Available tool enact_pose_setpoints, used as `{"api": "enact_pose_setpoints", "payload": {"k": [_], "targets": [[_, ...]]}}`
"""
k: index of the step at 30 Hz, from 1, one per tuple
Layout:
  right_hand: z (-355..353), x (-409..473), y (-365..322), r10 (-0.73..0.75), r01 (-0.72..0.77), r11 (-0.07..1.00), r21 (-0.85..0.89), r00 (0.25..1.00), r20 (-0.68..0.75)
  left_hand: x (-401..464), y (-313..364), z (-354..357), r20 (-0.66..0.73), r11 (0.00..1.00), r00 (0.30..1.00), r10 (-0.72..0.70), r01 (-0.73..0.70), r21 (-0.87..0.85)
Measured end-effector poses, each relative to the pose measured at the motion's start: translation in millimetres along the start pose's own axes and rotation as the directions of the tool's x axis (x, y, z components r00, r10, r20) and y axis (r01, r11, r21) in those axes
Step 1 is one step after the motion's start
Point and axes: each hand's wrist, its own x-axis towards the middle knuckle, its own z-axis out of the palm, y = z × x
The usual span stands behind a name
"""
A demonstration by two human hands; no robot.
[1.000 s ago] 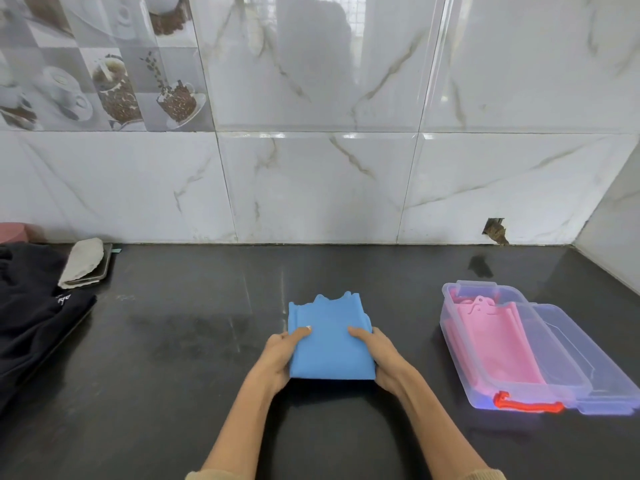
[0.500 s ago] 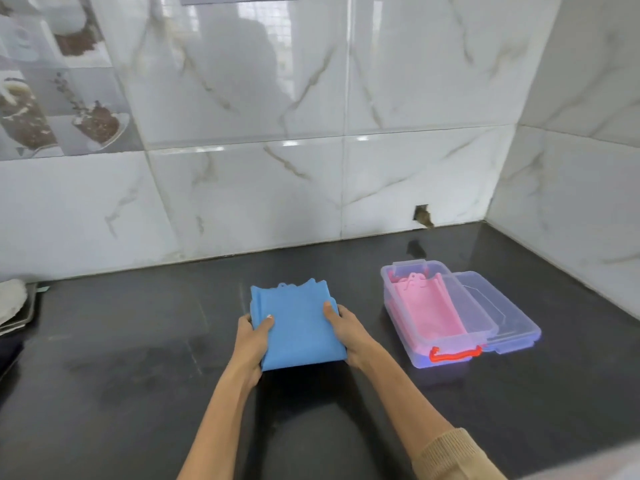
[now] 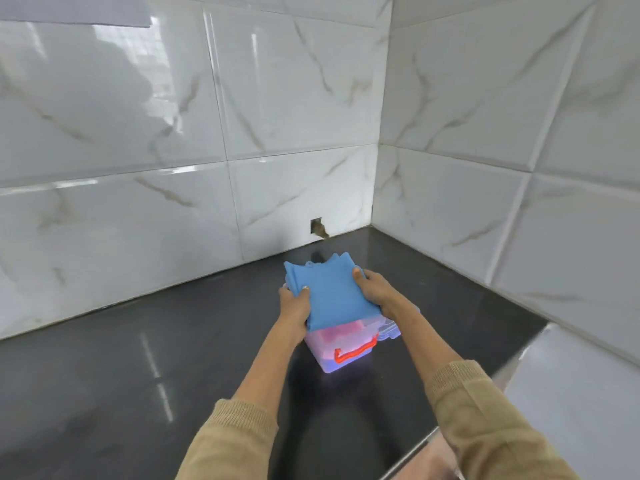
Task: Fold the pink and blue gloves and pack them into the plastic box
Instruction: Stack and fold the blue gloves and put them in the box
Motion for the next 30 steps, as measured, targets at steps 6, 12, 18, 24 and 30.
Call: {"api": "enact_pose_setpoints", "payload": {"k": [6,12,18,24,30], "targets": [[7.7,-4.3,4.2,0.004,-0.003,0.998,-0.055,1.000,0.017,6.2,-6.9,-2.4,-0.044,0.992,0.998,0.044,-0.038,0.117],[73.3,-13.7,-14.3,-0.061,0.069,0.989,-0.129,0.996,0.066,-1.3,4.6,-69.5,-0.152,0.962,0.981,0.124,-0.081,0.259],[153.5,-25.1,-27.1,-0.159,0.195,0.962,-0.191,0.969,0.188,-36.7,15.0,-142.3,-0.321,0.910,0.923,0.213,-0.068,0.408],[207.1,-40.8,-34.5,-0.268,0.321,0.908,-0.270,0.939,0.215,-67.3,14.8,-175.4,-0.488,0.798,0.759,0.431,-0.068,0.599],[218.9,-31.8,-58.3,-0.472,0.494,0.684,-0.537,0.861,0.191,-64.4,14.0,-171.3,-0.467,0.757,0.766,0.442,-0.040,0.652]]}}
